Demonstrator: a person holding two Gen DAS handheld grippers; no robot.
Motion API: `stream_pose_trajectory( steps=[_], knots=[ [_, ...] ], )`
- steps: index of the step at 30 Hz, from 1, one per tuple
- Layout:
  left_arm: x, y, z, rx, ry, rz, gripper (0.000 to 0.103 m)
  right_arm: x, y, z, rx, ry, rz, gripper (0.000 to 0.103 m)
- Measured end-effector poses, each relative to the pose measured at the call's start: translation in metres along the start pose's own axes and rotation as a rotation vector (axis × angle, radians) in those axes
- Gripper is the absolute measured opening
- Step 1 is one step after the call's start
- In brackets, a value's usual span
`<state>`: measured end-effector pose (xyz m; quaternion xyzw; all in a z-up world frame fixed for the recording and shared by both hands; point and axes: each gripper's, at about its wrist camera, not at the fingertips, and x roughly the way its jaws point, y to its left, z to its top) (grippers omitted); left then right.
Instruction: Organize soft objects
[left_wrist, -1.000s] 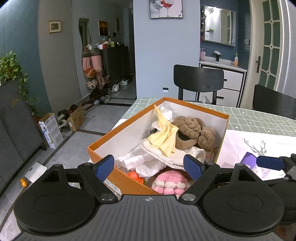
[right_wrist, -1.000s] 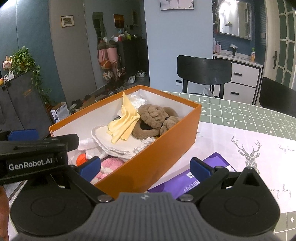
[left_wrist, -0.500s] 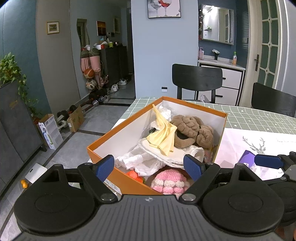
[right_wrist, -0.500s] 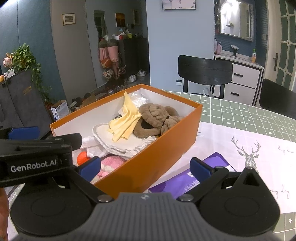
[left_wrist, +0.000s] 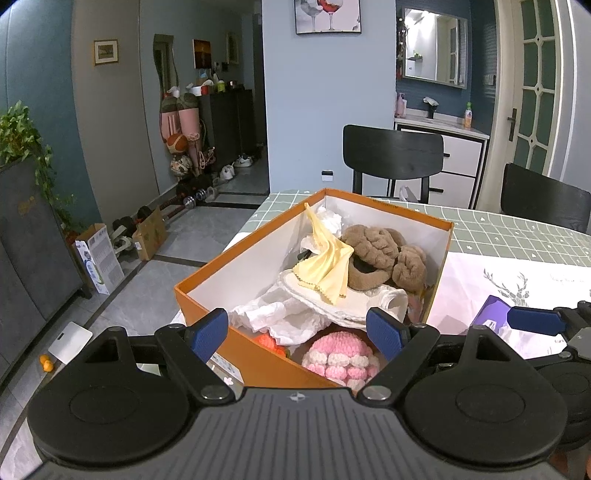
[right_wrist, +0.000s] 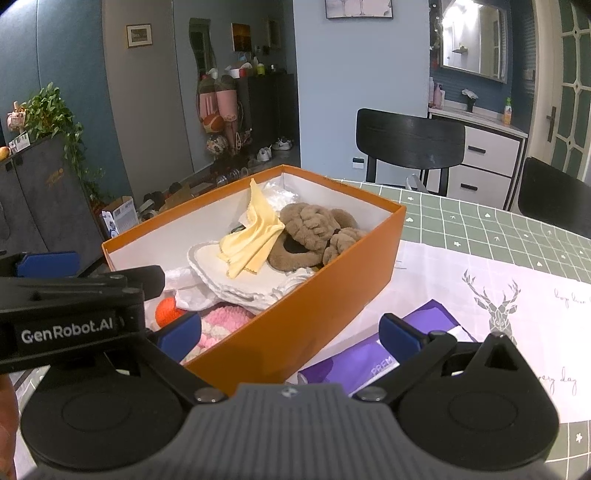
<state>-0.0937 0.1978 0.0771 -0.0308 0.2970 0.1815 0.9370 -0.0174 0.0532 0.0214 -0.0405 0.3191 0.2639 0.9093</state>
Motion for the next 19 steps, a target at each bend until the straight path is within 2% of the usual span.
stream_pose_trajectory(
  steps=[19],
  knots=[
    [-0.0012,-0.0003,-0.0047,0.009,-0.01,0.007,0.099,0.0005,-0.0002,-0.0059,-0.004,0.006,-0.006,0.1]
  ],
)
